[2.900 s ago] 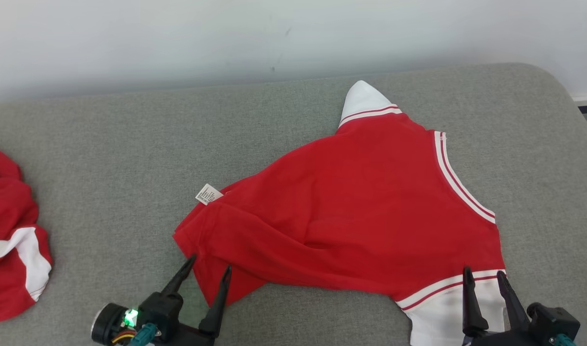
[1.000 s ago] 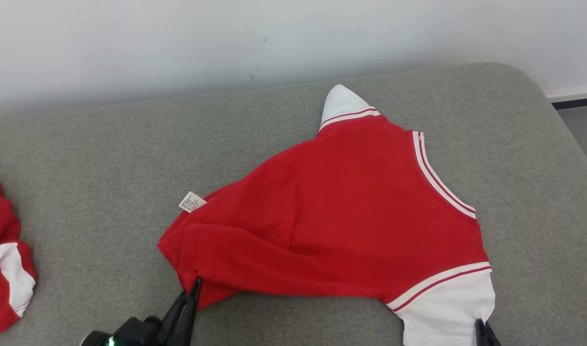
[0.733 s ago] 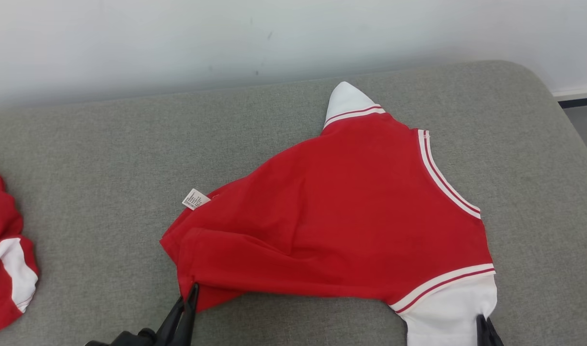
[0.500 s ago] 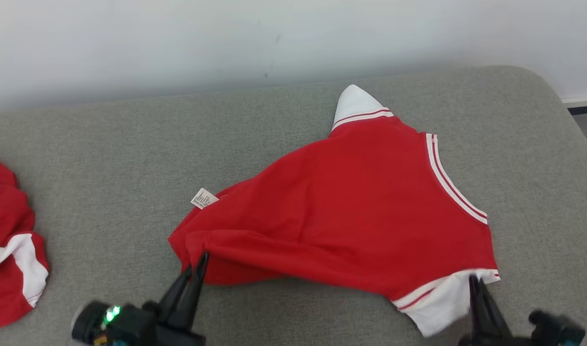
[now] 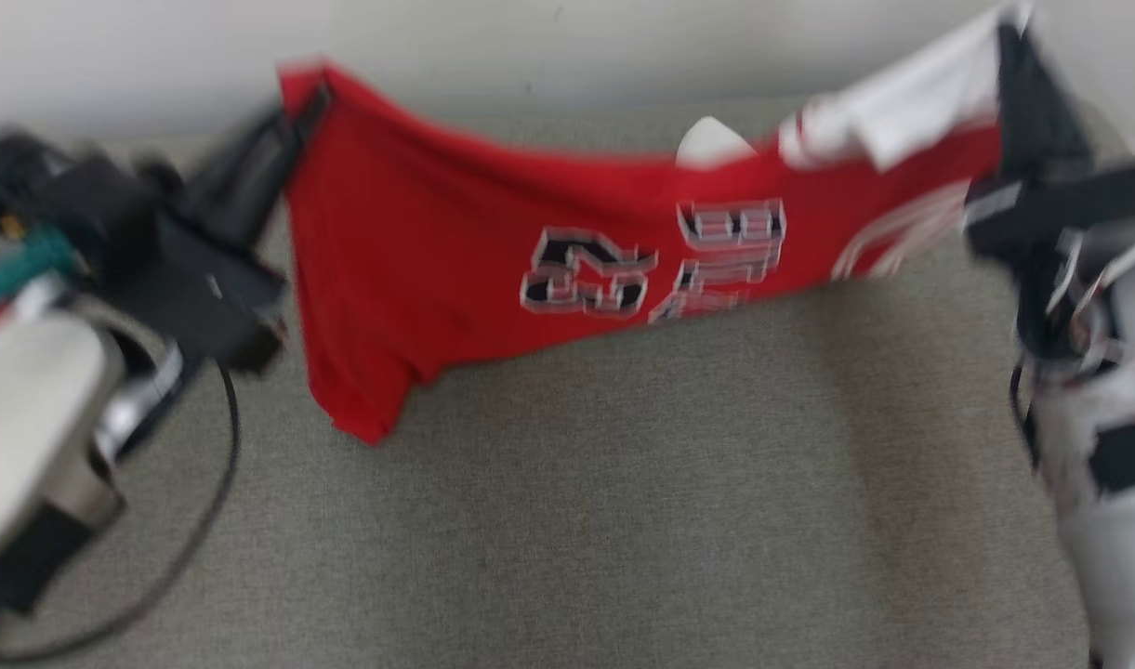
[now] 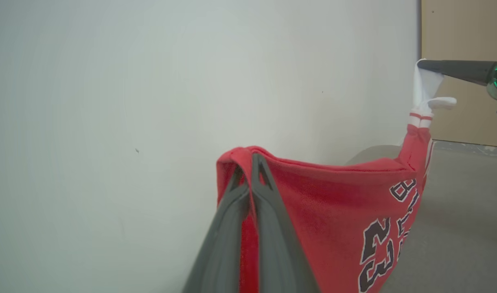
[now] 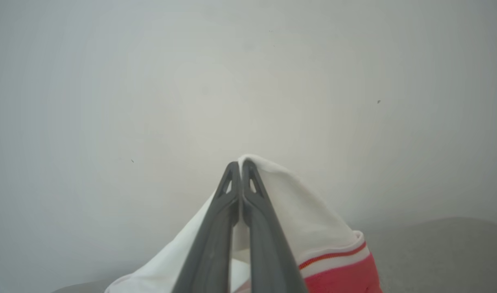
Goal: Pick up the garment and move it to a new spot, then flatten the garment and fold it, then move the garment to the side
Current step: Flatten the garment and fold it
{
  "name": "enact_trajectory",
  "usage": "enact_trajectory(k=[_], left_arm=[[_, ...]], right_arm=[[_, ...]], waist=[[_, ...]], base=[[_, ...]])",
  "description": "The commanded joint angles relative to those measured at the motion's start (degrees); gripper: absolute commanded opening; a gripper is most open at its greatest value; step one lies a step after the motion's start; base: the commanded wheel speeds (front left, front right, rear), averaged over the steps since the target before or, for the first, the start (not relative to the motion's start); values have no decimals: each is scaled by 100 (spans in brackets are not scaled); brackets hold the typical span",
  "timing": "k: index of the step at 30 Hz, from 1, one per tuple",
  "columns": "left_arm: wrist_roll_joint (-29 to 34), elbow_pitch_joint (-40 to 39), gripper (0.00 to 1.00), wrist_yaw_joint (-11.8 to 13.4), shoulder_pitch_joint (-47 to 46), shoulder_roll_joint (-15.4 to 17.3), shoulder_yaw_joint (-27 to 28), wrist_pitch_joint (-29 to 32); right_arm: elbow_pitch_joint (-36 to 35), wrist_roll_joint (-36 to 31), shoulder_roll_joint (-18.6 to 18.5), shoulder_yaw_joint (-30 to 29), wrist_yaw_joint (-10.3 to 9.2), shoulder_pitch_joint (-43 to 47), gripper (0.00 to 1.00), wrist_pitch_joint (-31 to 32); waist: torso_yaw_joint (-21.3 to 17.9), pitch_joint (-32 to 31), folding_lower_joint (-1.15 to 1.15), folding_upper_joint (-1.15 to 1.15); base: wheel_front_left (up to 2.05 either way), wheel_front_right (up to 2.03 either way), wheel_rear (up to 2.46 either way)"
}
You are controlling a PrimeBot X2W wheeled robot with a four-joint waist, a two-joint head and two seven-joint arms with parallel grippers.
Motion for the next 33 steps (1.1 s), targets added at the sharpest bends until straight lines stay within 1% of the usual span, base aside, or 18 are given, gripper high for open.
enact_trajectory(k=[1,4,7,11,15,18,20,24,31,33], left_arm=[[-233,136,0,14,-395,87,-92,36],[-751,577,0,13,-1530,184,-425,99],[-1026,998,0,13,-2624,205,-871,212],[-1425,1576,0,13,-3800,42,-1284,28],[-1711,2030,0,13,-4742,-65,-1674,-117],[-1896,2328,0,13,-5282,-95,-1885,-197],[-2021,2524,0,13,-5639,-114,-1985,-266],[-2217,2811,0,13,-6230,-143,-2197,-342],[-2469,3149,0,13,-6922,-274,-2623,-415],[-2460,3225,0,13,-7068,-313,-2844,-438]], right_arm=[[111,68,-25,17,-11,-428,0,77],[605,172,-37,-46,-11,-1659,0,292],[1211,178,12,-217,-11,-2850,0,440],[2019,-36,67,-313,-11,-4221,0,376],[2703,-326,157,-293,-10,-5273,0,230],[3148,-492,219,-276,-11,-5864,0,117],[3461,-484,261,-427,-11,-6258,0,29],[3970,-767,259,-488,-11,-6909,0,-197],[4551,-1161,278,-544,-11,-7735,0,-464],[4725,-1215,335,-574,-11,-7920,0,-551]], waist=[[98,450,-1,-1],[163,836,-1,-1],[246,1211,-1,-1],[334,1543,-1,-1],[340,1724,-1,-1],[325,1827,-1,-1],[330,1889,-1,-1],[319,2019,-1,-1],[353,2244,-1,-1],[333,2341,-1,-1]], base=[[0,0,0],[0,0,0],[0,0,0],[0,0,0],[0,0,0],[0,0,0],[0,0,0],[0,0,0],[0,0,0],[0,0,0]])
